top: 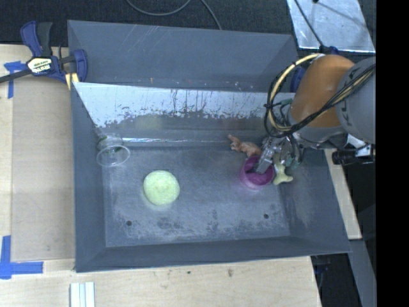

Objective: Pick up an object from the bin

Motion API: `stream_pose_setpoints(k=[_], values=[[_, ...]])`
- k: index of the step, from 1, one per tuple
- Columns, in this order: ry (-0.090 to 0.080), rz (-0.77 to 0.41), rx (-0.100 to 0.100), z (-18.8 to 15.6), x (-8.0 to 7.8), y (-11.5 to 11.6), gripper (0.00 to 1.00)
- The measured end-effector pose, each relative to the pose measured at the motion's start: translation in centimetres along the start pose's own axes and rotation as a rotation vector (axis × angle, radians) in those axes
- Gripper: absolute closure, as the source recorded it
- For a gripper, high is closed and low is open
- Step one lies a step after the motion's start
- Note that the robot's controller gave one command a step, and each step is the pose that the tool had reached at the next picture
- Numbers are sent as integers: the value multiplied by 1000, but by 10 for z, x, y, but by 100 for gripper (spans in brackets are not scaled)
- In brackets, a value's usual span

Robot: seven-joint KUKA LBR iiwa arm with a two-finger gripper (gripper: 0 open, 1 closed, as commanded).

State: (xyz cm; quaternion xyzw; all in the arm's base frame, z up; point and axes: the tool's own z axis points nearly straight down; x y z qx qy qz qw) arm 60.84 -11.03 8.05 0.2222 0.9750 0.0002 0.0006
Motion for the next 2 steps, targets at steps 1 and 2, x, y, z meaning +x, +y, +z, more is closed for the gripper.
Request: stream_pose_setpoints(k=[1,2], values=[[-3,-11,0,-6,0,-1,100],[-1,11,1,-13,0,-1,100]])
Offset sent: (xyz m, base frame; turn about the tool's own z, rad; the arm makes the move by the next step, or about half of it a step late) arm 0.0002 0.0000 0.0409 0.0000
